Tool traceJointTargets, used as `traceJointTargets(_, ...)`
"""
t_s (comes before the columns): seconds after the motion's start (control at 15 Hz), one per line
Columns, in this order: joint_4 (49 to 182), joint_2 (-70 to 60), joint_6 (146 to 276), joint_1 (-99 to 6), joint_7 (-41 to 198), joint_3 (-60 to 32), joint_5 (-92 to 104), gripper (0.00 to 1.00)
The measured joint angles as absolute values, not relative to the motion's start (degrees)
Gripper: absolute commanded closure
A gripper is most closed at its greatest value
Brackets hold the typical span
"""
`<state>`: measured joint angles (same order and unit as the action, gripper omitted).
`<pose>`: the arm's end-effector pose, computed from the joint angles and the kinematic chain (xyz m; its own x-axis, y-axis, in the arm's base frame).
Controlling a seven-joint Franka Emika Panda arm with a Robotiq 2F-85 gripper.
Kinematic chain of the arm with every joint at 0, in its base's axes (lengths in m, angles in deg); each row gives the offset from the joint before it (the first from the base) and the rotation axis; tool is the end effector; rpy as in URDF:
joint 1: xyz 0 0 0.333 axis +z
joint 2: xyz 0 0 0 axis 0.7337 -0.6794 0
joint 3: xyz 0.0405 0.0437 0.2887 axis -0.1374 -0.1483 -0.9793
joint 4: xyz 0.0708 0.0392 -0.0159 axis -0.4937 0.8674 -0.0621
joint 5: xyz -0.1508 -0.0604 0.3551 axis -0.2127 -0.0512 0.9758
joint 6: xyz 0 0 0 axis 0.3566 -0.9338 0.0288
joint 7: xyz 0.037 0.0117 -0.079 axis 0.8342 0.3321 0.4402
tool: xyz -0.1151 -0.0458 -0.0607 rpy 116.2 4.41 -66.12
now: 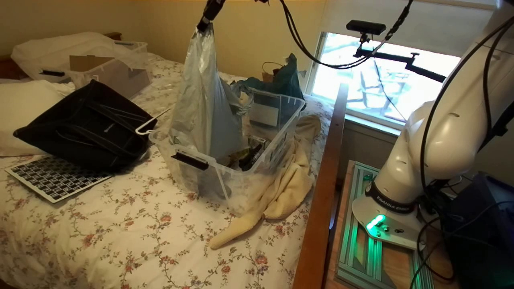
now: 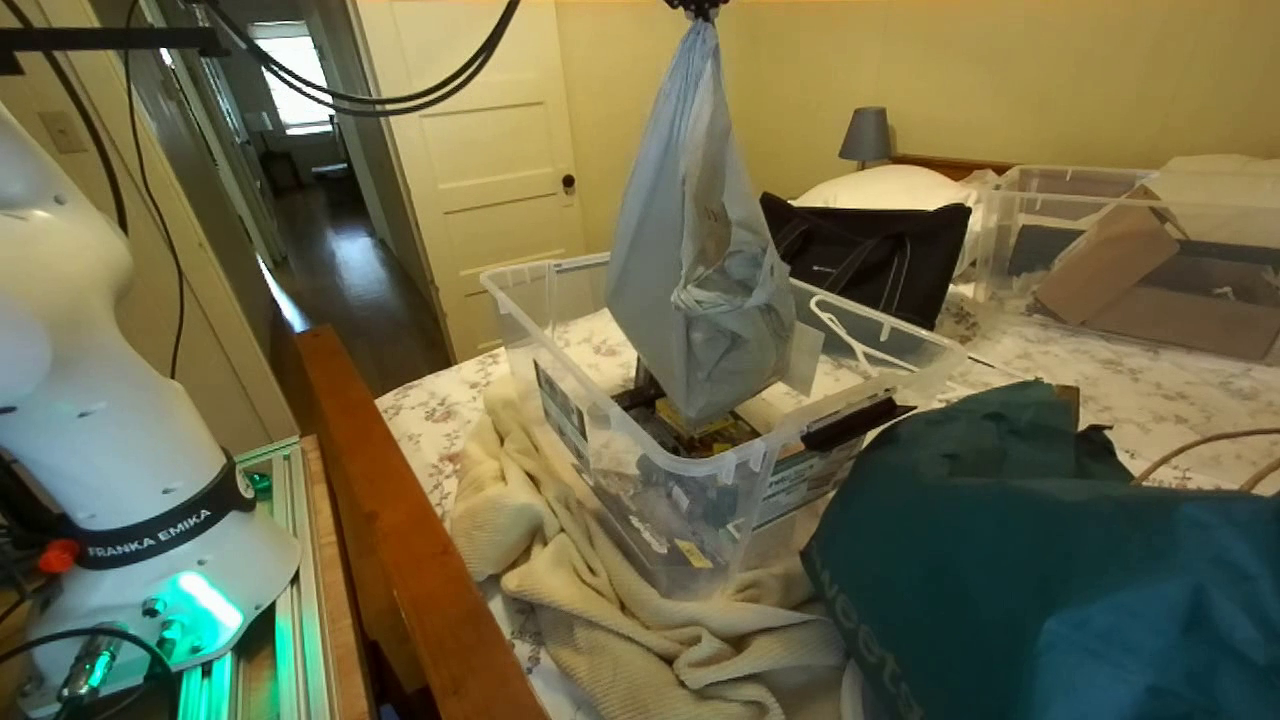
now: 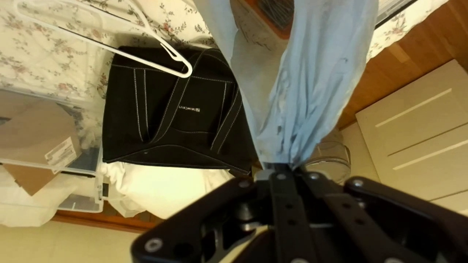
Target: Remove the plastic bag from the storage box
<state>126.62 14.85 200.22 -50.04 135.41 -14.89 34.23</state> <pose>0.5930 -0.0332 0.5607 0.6703 0.5010 0.5475 0.5907 -0.8067 0.0150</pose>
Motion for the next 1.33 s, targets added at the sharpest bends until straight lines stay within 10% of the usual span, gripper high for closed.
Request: traceJointTargets(1.33,124.5,14.1,199.9,-50.0,135.5,-14.3,33.8,0.97)
